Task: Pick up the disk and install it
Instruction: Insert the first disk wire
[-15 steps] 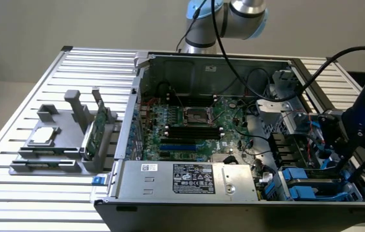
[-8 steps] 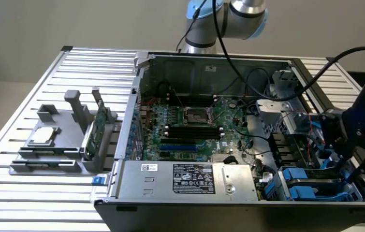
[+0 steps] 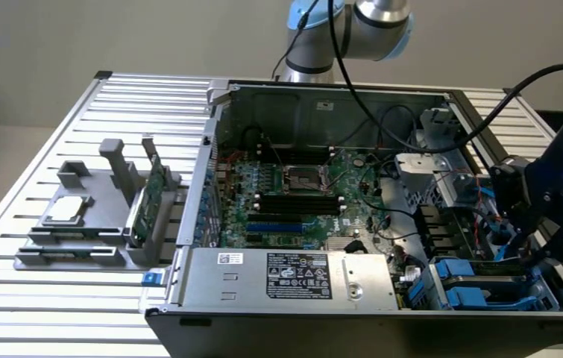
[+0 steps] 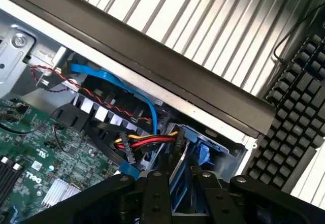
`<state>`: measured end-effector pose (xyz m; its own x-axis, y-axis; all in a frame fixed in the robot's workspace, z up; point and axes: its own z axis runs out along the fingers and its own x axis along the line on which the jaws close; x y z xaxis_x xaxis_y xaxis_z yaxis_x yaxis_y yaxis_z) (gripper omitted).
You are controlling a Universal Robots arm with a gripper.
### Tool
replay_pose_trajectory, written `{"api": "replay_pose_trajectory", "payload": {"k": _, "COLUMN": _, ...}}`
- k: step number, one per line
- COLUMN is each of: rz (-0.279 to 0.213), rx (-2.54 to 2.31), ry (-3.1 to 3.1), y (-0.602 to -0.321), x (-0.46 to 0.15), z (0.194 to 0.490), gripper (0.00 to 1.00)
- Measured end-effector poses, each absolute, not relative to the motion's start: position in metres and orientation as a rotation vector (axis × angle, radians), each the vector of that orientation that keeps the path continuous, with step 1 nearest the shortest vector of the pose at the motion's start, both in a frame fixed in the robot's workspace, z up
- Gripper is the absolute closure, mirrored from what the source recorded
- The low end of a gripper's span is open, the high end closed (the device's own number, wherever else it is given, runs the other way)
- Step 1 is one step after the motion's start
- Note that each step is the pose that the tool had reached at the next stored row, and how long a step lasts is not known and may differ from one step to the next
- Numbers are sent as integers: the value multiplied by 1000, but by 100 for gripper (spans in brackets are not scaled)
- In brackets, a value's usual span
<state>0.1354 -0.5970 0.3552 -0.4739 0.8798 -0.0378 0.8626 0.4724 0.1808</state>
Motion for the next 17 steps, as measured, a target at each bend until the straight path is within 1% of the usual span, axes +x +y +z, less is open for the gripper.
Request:
{"api": "replay_pose_trajectory", "payload": {"k": 3, "rz": 224, "rx": 1571, "ry": 2572, "y": -597, "x": 135, "z": 355, "gripper": 73}}
{"api": "replay_pose_trajectory", "payload": {"k": 11, "rz": 221, "rx": 1647, "ry": 2523, "y": -602, "x": 135, "z": 349, "gripper": 73}}
{"api": "replay_pose_trajectory", "payload": {"k": 17, "rz": 234, "rx": 1689, "ry": 2501, "y": -605, "x": 135, "z": 345, "gripper": 73}}
